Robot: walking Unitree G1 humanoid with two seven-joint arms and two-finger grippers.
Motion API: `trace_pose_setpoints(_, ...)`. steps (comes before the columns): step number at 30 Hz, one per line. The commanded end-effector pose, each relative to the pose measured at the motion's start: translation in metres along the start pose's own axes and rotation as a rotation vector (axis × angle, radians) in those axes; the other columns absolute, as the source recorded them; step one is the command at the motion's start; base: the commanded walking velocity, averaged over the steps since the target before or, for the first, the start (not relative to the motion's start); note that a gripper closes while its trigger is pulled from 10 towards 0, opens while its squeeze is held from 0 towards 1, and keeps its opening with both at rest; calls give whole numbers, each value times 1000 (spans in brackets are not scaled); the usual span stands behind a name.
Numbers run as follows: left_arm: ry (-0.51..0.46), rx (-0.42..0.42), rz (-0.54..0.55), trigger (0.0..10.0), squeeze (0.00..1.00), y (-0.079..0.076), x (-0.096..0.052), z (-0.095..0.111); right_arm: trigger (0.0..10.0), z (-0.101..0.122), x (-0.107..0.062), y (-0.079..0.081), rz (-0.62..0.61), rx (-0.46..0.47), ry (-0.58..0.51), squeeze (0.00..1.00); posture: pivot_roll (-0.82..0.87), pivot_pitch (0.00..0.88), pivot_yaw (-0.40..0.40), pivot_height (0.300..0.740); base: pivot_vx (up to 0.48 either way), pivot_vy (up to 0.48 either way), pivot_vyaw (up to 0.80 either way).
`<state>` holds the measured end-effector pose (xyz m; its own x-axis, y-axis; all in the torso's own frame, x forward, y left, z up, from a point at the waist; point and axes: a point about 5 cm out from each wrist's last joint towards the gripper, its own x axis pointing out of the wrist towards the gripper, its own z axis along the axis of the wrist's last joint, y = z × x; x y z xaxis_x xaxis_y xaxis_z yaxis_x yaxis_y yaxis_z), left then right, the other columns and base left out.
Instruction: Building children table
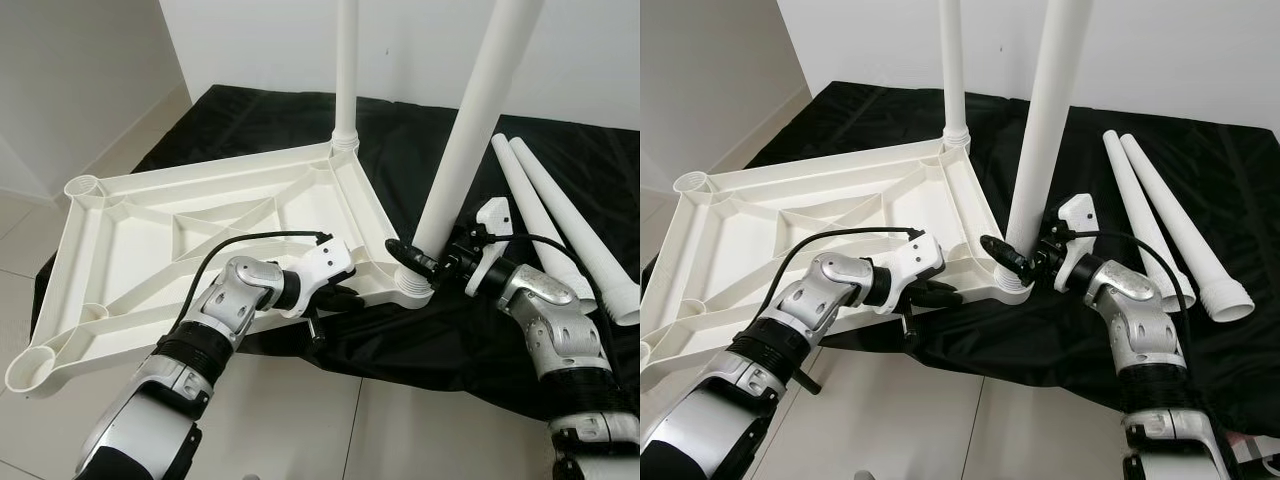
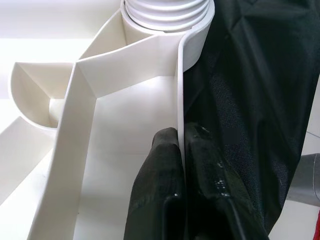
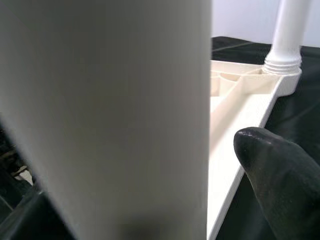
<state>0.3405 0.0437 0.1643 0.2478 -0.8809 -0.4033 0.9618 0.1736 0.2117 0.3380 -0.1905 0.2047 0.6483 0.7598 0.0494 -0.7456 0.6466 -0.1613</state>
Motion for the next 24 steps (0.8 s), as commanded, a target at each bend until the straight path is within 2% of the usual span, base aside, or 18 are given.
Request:
trace_pose_setpoints(1, -6, -4, 8, 10000, 0, -1, -1, -1, 10000, -2, 1, 1, 36, -10, 20, 0, -133, 108, 93, 740, 0, 0, 0)
trace_pose_setpoints(9, -5, -5, 3, 10000, 0, -2, -1, -2, 10000, 2, 2, -8, 66, -43, 33, 0, -136, 103, 94, 740, 0, 0, 0)
trace_pose_setpoints(10, -4, -5, 2, 10000, 0, -2, 0, -2, 7922, 3, 1, -9, 71, -50, 35, 0, -136, 104, 95, 740, 0, 0, 0)
trace_pose_setpoints(11, -3, -5, 3, 10000, 0, -2, 0, -2, 2902, 4, 1, -11, 70, -54, 36, 0, -137, 104, 97, 740, 0, 0, 0)
trace_pose_setpoints(13, -2, -5, 4, 10000, 0, -1, -1, -2, 2902, 5, 0, -12, 70, -57, 36, 0, -137, 104, 98, 740, 0, 0, 0)
trace_pose_setpoints(14, -1, -5, 4, 10000, 0, -1, -1, -2, 0, 5, -1, -14, 71, -57, 35, 0, -138, 104, 97, 740, 0, 0, 0)
trace_pose_setpoints(24, 10, -11, 6, 10000, 0, 0, -2, -4, 0, 1, -9, -11, 86, -41, 29, 0, -141, 124, 102, 740, 0, 0, 0)
